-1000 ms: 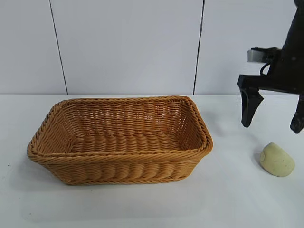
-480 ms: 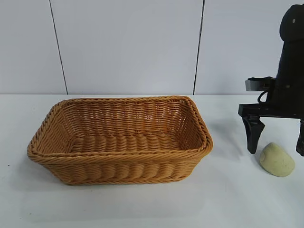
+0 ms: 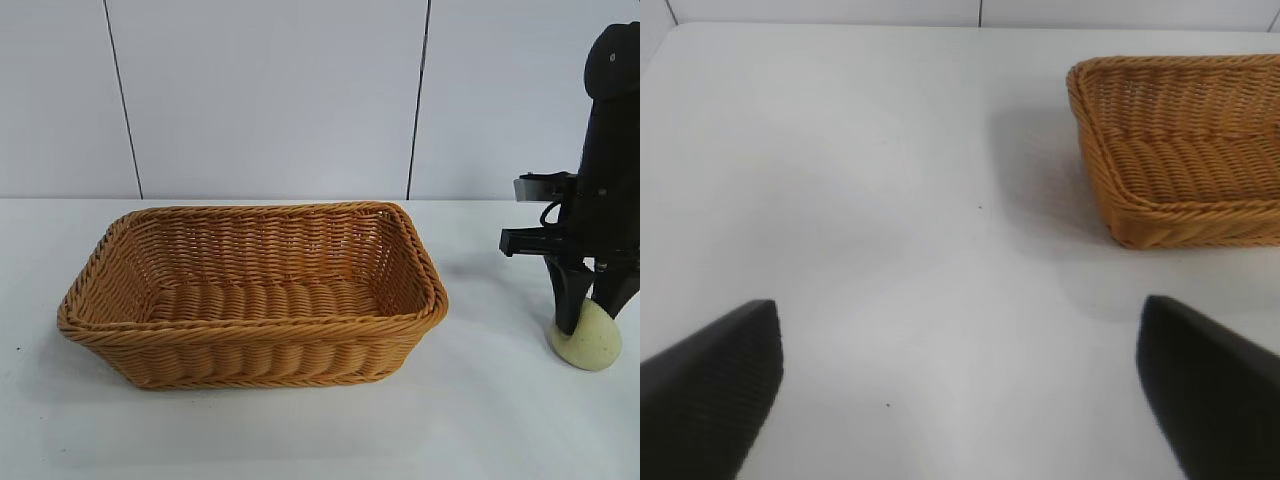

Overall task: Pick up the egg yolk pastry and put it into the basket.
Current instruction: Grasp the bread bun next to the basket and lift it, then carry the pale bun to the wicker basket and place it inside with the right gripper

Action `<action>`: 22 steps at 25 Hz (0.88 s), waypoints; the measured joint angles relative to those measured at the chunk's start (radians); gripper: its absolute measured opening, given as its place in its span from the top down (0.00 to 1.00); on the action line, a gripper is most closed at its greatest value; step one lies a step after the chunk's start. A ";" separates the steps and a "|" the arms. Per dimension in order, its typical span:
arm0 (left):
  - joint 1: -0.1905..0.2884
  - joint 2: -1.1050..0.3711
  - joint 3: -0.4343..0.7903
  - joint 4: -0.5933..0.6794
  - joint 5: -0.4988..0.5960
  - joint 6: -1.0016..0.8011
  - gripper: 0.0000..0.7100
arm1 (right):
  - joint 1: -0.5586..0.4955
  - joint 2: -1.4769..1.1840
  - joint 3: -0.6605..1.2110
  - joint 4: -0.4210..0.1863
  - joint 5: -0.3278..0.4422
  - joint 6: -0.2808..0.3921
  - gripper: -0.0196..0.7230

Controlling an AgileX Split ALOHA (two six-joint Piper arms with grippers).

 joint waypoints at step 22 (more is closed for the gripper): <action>0.000 0.000 0.000 0.000 0.000 0.001 0.02 | 0.134 -0.200 -0.246 0.003 0.066 0.001 0.77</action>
